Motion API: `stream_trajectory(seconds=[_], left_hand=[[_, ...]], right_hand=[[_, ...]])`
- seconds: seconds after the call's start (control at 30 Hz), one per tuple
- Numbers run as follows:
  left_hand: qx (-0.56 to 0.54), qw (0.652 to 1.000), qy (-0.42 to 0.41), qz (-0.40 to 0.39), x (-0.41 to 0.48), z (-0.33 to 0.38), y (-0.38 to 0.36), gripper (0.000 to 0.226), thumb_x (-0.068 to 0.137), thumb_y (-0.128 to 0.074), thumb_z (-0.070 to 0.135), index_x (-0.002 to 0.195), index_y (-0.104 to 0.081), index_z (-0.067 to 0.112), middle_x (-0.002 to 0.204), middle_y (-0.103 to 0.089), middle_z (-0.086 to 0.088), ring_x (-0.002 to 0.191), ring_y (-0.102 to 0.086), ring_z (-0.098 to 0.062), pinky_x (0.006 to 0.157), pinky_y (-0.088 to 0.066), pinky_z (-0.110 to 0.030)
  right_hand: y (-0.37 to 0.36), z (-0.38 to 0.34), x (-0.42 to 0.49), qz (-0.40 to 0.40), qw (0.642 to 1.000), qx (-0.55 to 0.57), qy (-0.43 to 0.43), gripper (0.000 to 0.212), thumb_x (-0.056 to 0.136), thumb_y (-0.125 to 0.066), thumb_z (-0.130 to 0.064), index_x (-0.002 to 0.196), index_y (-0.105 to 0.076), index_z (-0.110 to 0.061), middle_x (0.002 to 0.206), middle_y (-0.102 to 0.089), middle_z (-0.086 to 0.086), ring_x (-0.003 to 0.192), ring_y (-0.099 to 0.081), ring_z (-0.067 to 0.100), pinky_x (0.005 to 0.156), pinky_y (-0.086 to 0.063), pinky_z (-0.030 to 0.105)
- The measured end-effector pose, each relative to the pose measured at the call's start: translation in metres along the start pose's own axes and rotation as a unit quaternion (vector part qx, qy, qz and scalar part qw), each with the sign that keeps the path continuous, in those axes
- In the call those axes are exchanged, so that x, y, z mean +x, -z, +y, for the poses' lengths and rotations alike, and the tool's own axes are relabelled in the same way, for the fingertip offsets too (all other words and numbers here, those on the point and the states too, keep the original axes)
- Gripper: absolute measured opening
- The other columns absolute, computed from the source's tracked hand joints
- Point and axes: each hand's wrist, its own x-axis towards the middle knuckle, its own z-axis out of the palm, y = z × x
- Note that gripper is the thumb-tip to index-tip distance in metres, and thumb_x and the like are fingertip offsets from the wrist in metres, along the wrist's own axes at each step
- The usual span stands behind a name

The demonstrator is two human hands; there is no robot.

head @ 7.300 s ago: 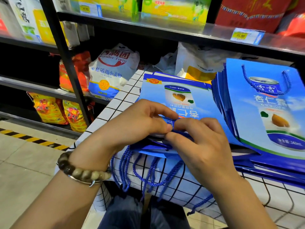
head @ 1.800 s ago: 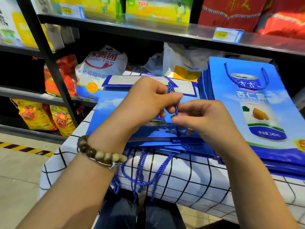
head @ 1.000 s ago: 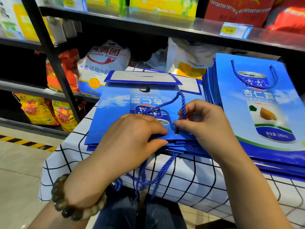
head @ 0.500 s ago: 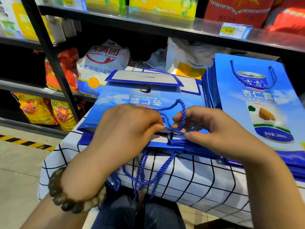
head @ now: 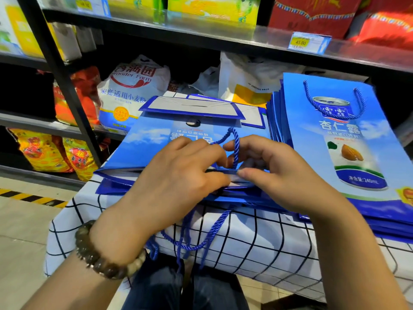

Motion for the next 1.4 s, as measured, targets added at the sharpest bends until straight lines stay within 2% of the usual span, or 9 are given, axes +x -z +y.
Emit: stream_trajectory(seconds=[0.3,0.5,0.67,0.8,0.93,1.13,1.2,1.27,1.4], left_hand=[[-0.017,0.999,0.002,0.041,-0.007,-0.002,-0.005,0.016,0.088,-0.055,0.015,0.083,-0.07,0.011,0.088,-0.068,-0.004,0.078,-0.049,-0.022,0.064,-0.03,-0.028],[-0.148,0.985,0.041,0.078,-0.014,0.002,0.006,0.008,0.094,-0.045,0.022,0.089,-0.05,0.019,0.095,-0.051,0.005,0.082,-0.053,-0.019,0.071,-0.043,-0.028],[-0.11,0.98,0.159,-0.047,-0.013,0.0,0.013,0.019,0.082,-0.046,0.04,0.077,-0.058,0.026,0.077,-0.062,0.009,0.073,-0.059,-0.018,0.067,-0.037,-0.026],[-0.241,0.892,0.379,-0.048,0.009,0.004,0.02,0.024,0.08,-0.046,0.051,0.081,-0.052,0.028,0.069,-0.067,0.011,0.076,-0.062,-0.013,0.07,-0.048,-0.036],[-0.143,0.919,0.316,-0.189,0.038,0.008,0.015,0.019,0.082,-0.058,0.044,0.097,-0.052,0.035,0.079,-0.056,0.015,0.088,-0.052,-0.011,0.07,-0.038,-0.03],[-0.284,0.864,0.306,-0.28,0.052,0.0,0.003,0.018,0.079,-0.067,0.026,0.084,-0.051,0.03,0.07,-0.052,0.012,0.06,-0.045,-0.001,0.059,-0.036,-0.026],[-0.303,0.859,0.327,-0.251,0.051,-0.002,-0.002,0.019,0.081,-0.063,0.019,0.077,-0.047,0.029,0.072,-0.057,0.008,0.062,-0.05,-0.008,0.059,-0.039,-0.028],[-0.227,0.889,0.363,-0.16,0.052,-0.01,-0.007,0.018,0.084,-0.058,0.017,0.078,-0.044,0.027,0.079,-0.06,0.002,0.076,-0.055,-0.023,0.064,-0.043,-0.033],[-0.111,0.908,0.404,0.001,0.05,-0.024,-0.007,0.015,0.087,-0.053,0.014,0.088,-0.044,0.026,0.089,-0.063,-0.001,0.088,-0.053,-0.03,0.067,-0.041,-0.037]], right_hand=[[-0.009,0.002,-0.003,0.025,0.999,-0.017,0.016,0.045,0.087,-0.055,-0.003,0.106,-0.048,-0.043,0.09,-0.067,-0.015,0.085,-0.063,0.007,0.082,-0.049,0.022],[-0.012,0.011,-0.006,0.102,0.992,-0.067,0.028,0.037,0.083,-0.062,-0.003,0.077,-0.057,-0.039,0.07,-0.062,-0.029,0.076,-0.059,-0.011,0.068,-0.041,0.004],[-0.016,0.013,-0.014,0.129,0.991,-0.041,0.024,0.039,0.081,-0.065,-0.004,0.078,-0.058,-0.043,0.084,-0.065,-0.029,0.08,-0.063,-0.006,0.071,-0.049,0.011],[-0.023,0.015,-0.019,0.155,0.988,-0.006,0.021,0.038,0.078,-0.068,-0.001,0.075,-0.06,-0.038,0.084,-0.067,-0.02,0.075,-0.064,-0.003,0.07,-0.048,0.011],[-0.026,0.017,-0.022,0.166,0.986,-0.001,0.024,0.035,0.076,-0.069,-0.001,0.072,-0.062,-0.035,0.081,-0.067,-0.016,0.07,-0.063,0.0,0.067,-0.046,0.009],[-0.03,0.023,-0.028,0.199,0.98,-0.022,0.013,0.023,0.074,-0.07,-0.016,0.07,-0.064,-0.037,0.079,-0.068,-0.019,0.07,-0.064,0.003,0.068,-0.051,0.02],[-0.031,0.026,-0.029,0.197,0.98,-0.039,0.004,0.01,0.075,-0.064,-0.025,0.081,-0.068,-0.032,0.082,-0.068,-0.021,0.076,-0.064,-0.001,0.071,-0.051,0.019],[-0.032,0.027,-0.029,0.19,0.979,-0.07,0.001,0.024,0.076,-0.061,-0.03,0.099,-0.06,-0.037,0.091,-0.066,-0.022,0.08,-0.064,0.0,0.074,-0.051,0.023],[-0.031,0.027,-0.029,0.17,0.979,-0.111,0.013,0.025,0.078,-0.058,-0.032,0.102,-0.054,-0.037,0.102,-0.06,-0.023,0.082,-0.063,0.001,0.073,-0.052,0.028]])
